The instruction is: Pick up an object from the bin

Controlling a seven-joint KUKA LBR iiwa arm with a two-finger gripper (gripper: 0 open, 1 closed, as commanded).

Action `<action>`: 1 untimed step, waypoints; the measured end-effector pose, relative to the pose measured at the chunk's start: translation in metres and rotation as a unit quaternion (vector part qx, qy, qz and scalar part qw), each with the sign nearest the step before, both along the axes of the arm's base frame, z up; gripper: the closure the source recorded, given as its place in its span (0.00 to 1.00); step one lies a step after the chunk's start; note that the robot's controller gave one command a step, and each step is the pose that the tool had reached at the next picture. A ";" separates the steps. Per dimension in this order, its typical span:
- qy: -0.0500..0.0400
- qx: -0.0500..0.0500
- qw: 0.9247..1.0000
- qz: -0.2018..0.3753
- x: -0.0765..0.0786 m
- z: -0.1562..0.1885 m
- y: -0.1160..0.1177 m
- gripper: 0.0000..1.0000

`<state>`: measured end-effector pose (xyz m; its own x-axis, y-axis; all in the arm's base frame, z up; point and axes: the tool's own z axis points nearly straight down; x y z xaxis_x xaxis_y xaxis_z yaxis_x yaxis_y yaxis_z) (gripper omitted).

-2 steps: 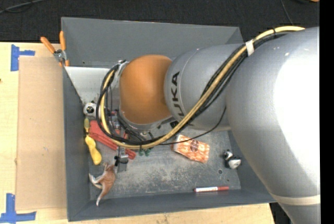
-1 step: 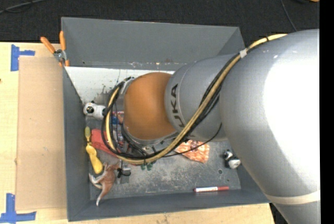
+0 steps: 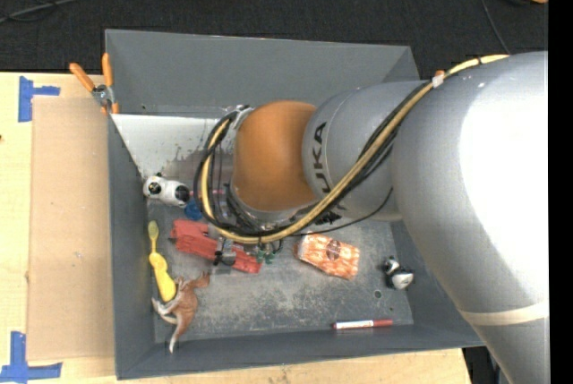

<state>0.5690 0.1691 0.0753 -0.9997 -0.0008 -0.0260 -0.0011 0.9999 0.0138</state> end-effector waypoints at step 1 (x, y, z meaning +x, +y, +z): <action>0.000 0.000 1.000 -0.001 0.000 0.000 0.000 1.00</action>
Offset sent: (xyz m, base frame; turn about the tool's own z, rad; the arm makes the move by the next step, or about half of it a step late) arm 0.0057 -0.0010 0.0710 -0.0388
